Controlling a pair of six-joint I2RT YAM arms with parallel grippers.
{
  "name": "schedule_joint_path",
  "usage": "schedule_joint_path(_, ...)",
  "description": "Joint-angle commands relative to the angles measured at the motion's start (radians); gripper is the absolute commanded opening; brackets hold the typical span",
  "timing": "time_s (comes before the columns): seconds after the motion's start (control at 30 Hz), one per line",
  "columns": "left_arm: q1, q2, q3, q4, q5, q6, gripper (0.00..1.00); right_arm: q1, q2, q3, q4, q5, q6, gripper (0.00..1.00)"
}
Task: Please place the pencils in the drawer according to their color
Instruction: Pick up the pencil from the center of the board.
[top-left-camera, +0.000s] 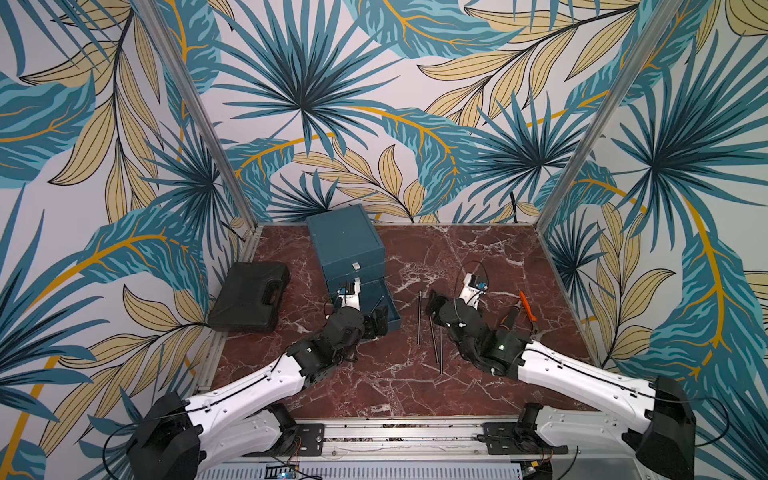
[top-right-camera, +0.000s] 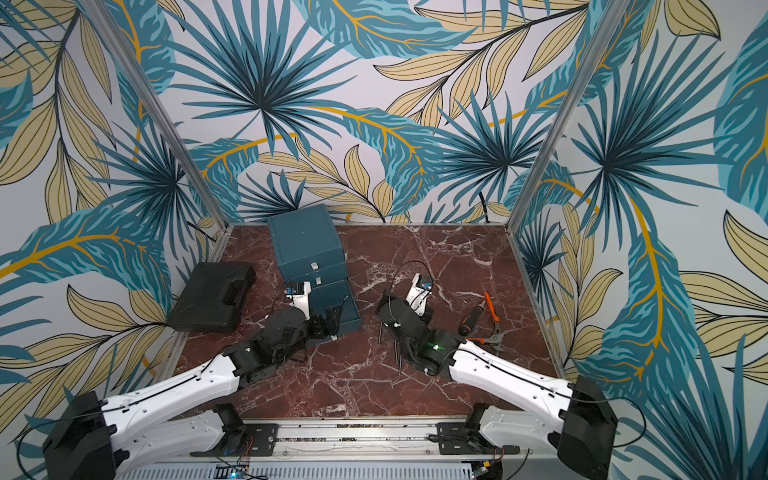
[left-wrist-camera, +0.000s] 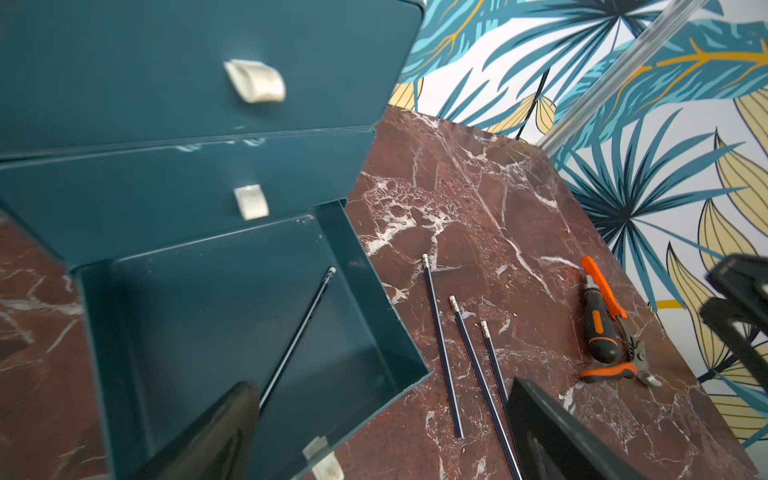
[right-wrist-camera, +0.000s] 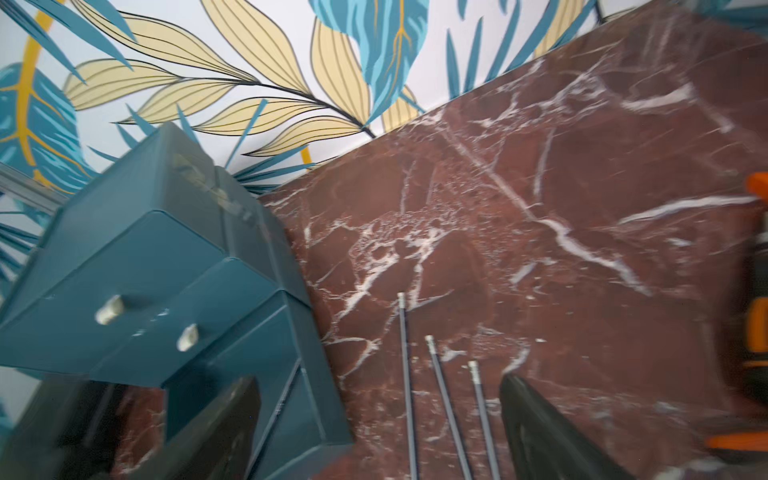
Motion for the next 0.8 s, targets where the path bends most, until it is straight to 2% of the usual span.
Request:
schedule_joint_path(0.0,-0.026,0.075,0.085,-0.015,-0.032,0.025,0.97,-0.002,-0.102,-0.07,-0.116,0.141,0.017,0.99)
schedule_joint_path(0.17,-0.051,0.201,0.198,-0.09,-0.035,0.025,0.96,-0.004,-0.276,-0.151,-0.234,0.266,0.106,1.0)
schedule_joint_path(0.4,-0.079,0.365,0.347,-0.206,-0.024,0.036,0.89,-0.011,-0.465,-0.228,-0.316,0.32,0.103,0.99)
schedule_joint_path(0.77,-0.095,0.575,0.532,-0.393,0.01,0.071,0.75,-0.011,-0.461,-0.216,-0.389,0.325,0.098,0.99)
